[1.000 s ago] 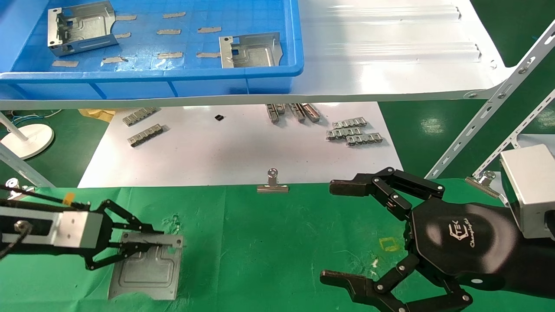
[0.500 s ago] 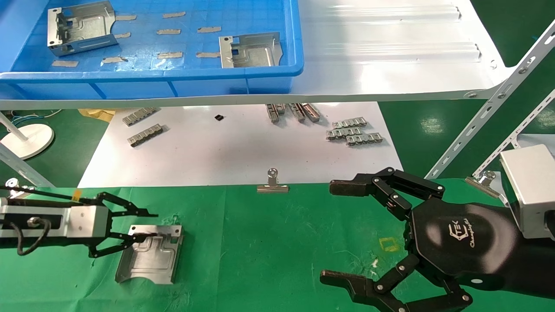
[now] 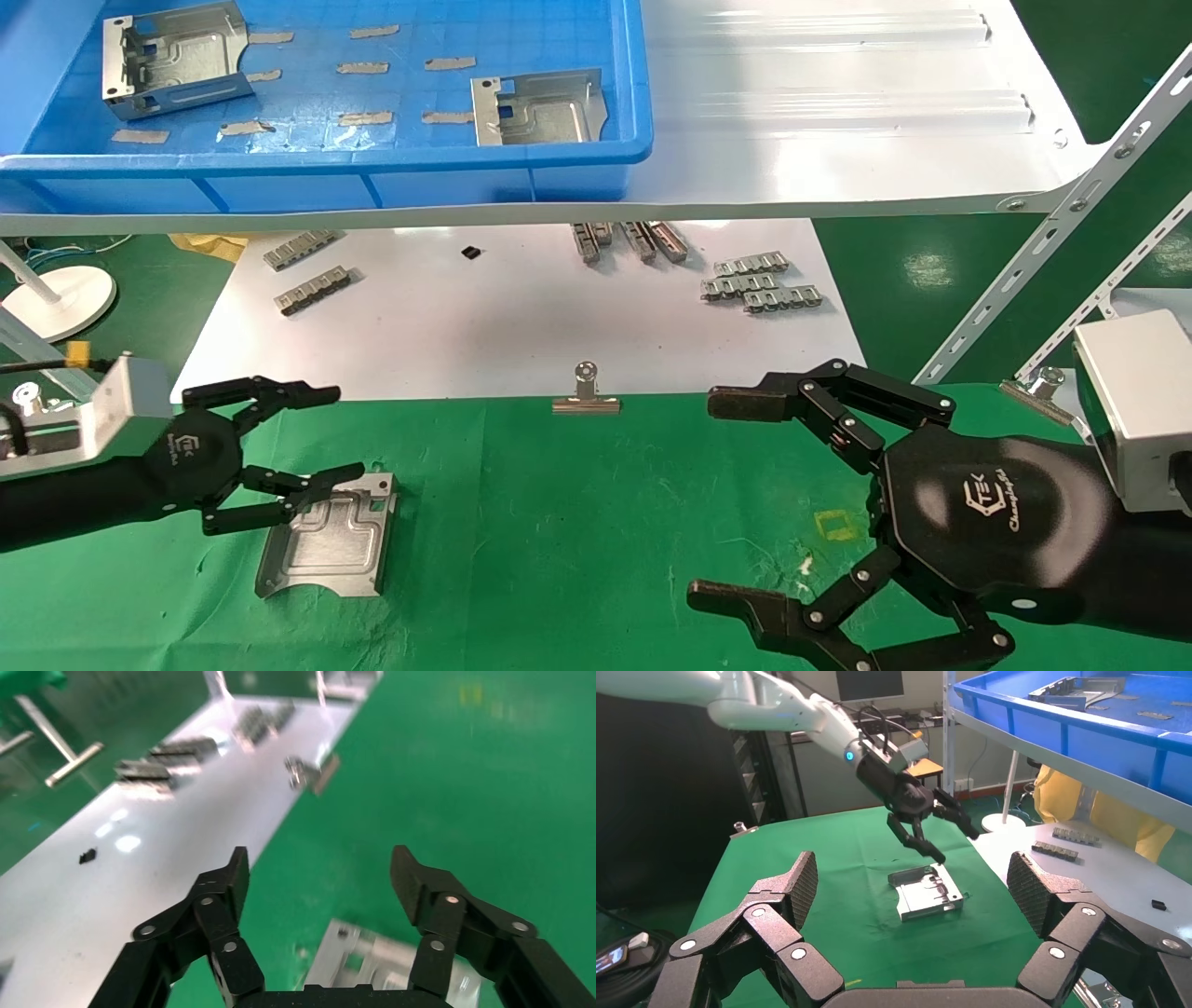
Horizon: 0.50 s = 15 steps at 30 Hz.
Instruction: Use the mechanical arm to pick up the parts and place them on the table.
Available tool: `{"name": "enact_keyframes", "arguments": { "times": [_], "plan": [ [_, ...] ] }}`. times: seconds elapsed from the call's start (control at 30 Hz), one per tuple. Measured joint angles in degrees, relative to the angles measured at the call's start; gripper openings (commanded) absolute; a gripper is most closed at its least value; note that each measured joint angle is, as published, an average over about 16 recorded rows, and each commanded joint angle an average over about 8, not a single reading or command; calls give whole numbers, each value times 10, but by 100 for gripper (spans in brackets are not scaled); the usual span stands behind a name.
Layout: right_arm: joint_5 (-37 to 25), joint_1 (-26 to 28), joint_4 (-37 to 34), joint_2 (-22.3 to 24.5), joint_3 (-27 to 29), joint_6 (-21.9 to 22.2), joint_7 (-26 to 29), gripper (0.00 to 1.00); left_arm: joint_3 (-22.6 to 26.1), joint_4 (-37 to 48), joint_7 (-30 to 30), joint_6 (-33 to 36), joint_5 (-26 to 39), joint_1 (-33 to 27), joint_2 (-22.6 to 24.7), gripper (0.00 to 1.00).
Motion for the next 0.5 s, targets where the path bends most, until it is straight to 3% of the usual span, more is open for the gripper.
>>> {"name": "enact_keyframes", "arguments": {
  "times": [0.2,0.5],
  "plan": [
    [0,0,0,0,0,0,0,100,-19,-30,-39,0,-47,42,-17,100],
    [0,0,0,0,0,0,0,100,-27,-48,-52,-1,-56,54,-21,100]
  ]
}}
